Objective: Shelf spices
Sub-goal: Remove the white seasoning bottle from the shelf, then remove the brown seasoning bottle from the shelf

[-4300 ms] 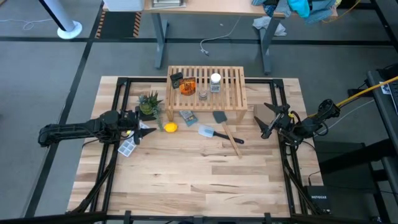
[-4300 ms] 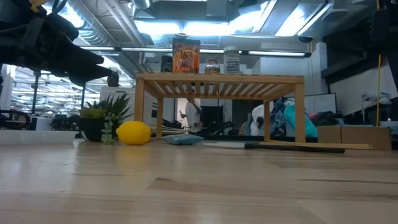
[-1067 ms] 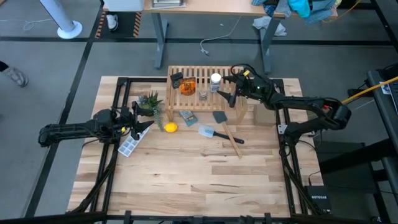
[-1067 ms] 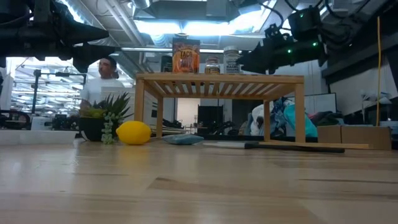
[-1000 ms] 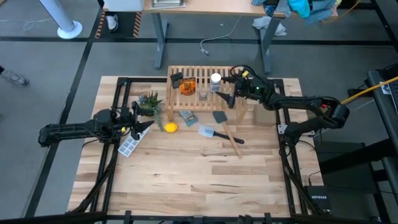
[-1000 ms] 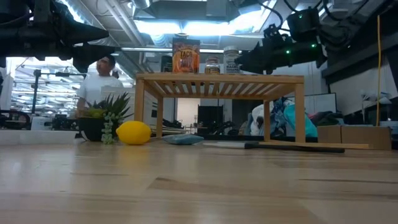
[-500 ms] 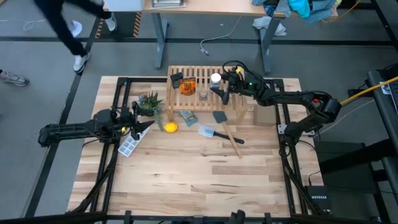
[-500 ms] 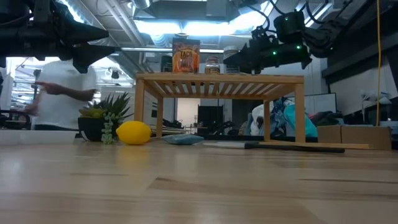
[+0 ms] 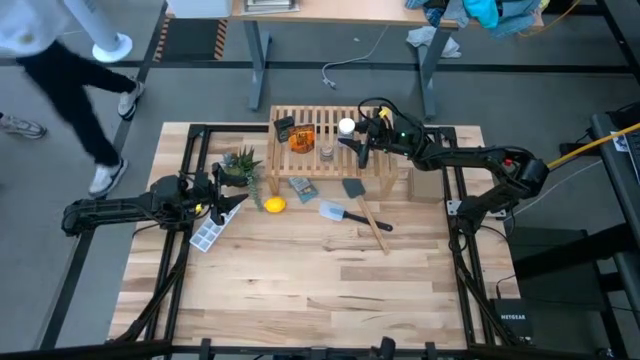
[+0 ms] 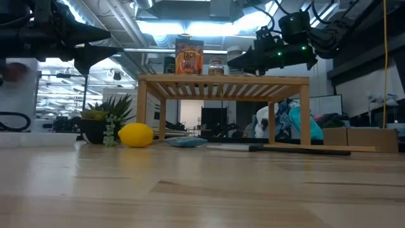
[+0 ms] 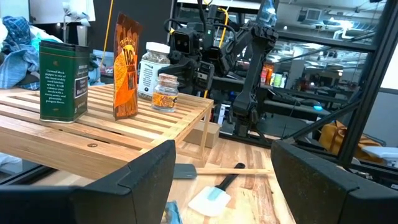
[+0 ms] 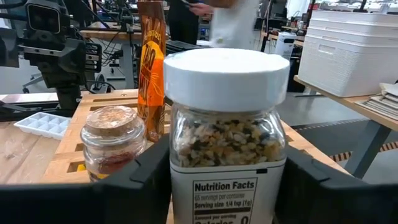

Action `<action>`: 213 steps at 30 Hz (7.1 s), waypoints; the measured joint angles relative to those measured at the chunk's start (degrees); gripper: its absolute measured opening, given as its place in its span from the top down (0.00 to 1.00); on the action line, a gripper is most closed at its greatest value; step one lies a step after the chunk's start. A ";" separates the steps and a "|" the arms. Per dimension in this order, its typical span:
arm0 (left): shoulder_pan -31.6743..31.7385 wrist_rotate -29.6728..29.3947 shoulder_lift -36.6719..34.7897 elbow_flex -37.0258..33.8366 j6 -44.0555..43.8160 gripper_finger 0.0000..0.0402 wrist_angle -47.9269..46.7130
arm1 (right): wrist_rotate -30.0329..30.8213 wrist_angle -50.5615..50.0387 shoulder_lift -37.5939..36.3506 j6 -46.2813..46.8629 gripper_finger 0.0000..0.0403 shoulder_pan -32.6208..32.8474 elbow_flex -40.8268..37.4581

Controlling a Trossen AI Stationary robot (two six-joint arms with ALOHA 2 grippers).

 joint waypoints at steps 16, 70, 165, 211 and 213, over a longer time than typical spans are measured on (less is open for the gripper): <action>-0.02 -0.01 -0.01 -0.02 0.00 0.36 0.05 | -3.90 -0.54 -13.75 7.84 0.49 1.25 -0.02; -0.02 0.38 0.00 -0.02 -7.87 0.36 -5.80 | 23.45 13.98 42.99 7.24 0.49 40.64 26.64; -0.04 0.61 -0.02 -0.04 -7.06 0.36 -10.37 | 20.04 -54.59 21.70 -9.05 0.32 39.64 44.96; -0.04 0.62 -0.02 -0.04 -6.10 0.36 -12.65 | 23.35 -14.59 -17.68 -7.06 0.32 18.34 -8.81; -0.04 0.61 -0.01 -0.04 -6.19 0.36 -12.30 | 21.52 -15.57 -17.64 -5.57 0.32 18.38 -8.87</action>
